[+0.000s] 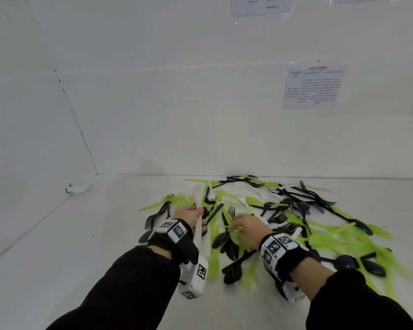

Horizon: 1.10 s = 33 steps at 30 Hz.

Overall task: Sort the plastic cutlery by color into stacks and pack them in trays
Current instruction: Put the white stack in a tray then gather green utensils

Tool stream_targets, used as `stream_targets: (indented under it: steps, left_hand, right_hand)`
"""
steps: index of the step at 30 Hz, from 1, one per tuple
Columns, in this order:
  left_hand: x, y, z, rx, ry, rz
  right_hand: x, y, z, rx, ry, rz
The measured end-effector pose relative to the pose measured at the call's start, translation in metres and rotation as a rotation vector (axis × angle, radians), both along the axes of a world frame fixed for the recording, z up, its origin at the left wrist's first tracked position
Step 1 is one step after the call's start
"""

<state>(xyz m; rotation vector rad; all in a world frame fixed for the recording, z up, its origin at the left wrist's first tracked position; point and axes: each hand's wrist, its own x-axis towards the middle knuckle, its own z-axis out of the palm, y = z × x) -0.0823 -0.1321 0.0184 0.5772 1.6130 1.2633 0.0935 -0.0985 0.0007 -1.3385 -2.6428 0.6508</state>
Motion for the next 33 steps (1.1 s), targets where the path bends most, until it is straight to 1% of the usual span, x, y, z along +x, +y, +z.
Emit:
stream_targets:
  steps: [2,5,8,11,15,17,19,22,24,27,33]
  left_hand:
    - [0.019,-0.001,0.004,0.008,-0.009,-0.03]
    - [0.055,-0.003,0.01,0.018,-0.008,-0.1]
    - [0.09,-0.003,0.015,0.054,-0.059,-0.108]
    - [0.128,-0.003,0.021,0.098,-0.109,-0.134]
    - [0.191,-0.005,0.018,0.117,-0.118,-0.138]
    - [0.226,-0.006,0.014,0.117,-0.149,-0.137]
    - [0.262,-0.008,0.014,0.109,-0.154,-0.174]
    - [0.315,-0.012,0.015,0.102,-0.165,-0.239]
    - [0.347,-0.014,0.013,0.09,-0.188,-0.25]
    - [0.384,-0.016,0.012,0.1,-0.273,-0.242]
    - [0.442,-0.003,0.012,0.132,-0.386,-0.305]
  right_hand:
    - [0.003,-0.004,0.005,0.0,0.123,-0.086]
    - [0.006,-0.009,0.015,-0.123,0.386,-0.183]
    - [0.026,-0.01,0.024,-0.095,0.475,-0.261]
    - [0.062,-0.011,0.025,-0.092,0.54,-0.316]
    - [0.125,-0.017,0.031,-0.072,0.497,-0.345]
    - [0.161,-0.022,0.036,-0.053,0.439,-0.336]
    - [0.198,-0.028,0.042,-0.015,0.372,-0.325]
    - [0.25,-0.035,0.048,0.046,0.29,-0.389]
    - [0.279,-0.037,0.049,0.04,0.254,-0.422]
    - [0.314,-0.04,0.049,0.012,0.228,-0.417]
    - [0.372,-0.038,0.054,0.113,0.097,-0.459]
